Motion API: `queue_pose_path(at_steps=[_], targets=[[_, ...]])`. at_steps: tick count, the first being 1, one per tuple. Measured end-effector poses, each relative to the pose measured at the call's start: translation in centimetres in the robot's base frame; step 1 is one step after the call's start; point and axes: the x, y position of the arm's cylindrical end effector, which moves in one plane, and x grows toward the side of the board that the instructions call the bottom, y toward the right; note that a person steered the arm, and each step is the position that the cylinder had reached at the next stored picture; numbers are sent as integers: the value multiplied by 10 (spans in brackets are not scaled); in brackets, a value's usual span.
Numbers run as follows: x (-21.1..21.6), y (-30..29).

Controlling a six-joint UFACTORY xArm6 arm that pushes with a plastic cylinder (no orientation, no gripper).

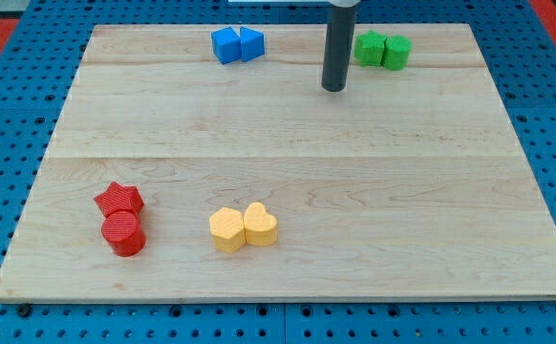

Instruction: Push the yellow blocks into the red blocks

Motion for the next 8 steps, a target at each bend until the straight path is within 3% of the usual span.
queue_pose_path(at_steps=[6,8], targets=[[3,-12],[15,37]])
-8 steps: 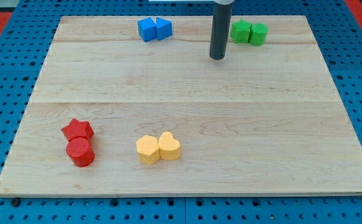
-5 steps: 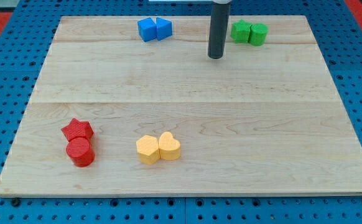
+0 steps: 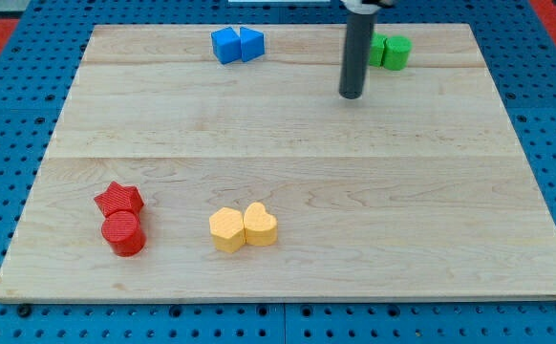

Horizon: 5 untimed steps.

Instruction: Push the yellow blocks into the red blocks

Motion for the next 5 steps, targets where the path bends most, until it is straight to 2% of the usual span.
queue_pose_path(at_steps=[3,4,5], targets=[[-2,12],[23,2],[67,-29]])
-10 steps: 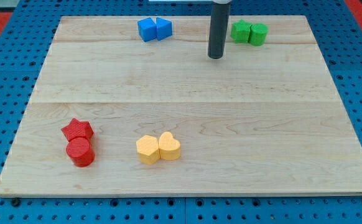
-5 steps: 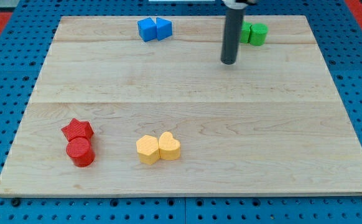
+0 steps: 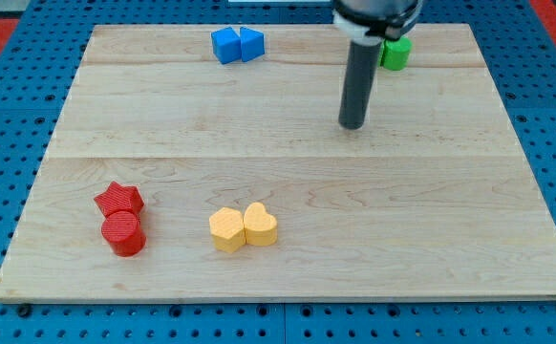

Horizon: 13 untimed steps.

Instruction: Push the yellow blocks into the red blocks

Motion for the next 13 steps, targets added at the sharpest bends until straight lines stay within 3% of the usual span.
queue_pose_path(at_steps=[1,2,4,5,7,9,11,12,13], targets=[[21,-5],[75,1],[137,-9],[159,-38],[158,-142],[136,-167],[139,-36],[139,-6],[106,-19]])
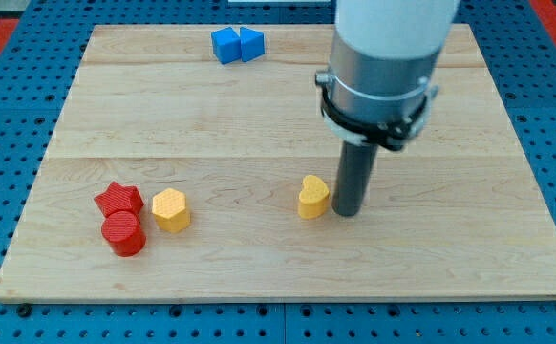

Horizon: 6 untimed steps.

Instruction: Push the yellow blocks into the red blocks

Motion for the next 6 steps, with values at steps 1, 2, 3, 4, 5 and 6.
queue_pose_path(at_steps=[1,2,3,4,5,6], targets=[[1,-69],[-2,-123],[-42,-104],[-34,-140],[-21,-164],[-26,-158]])
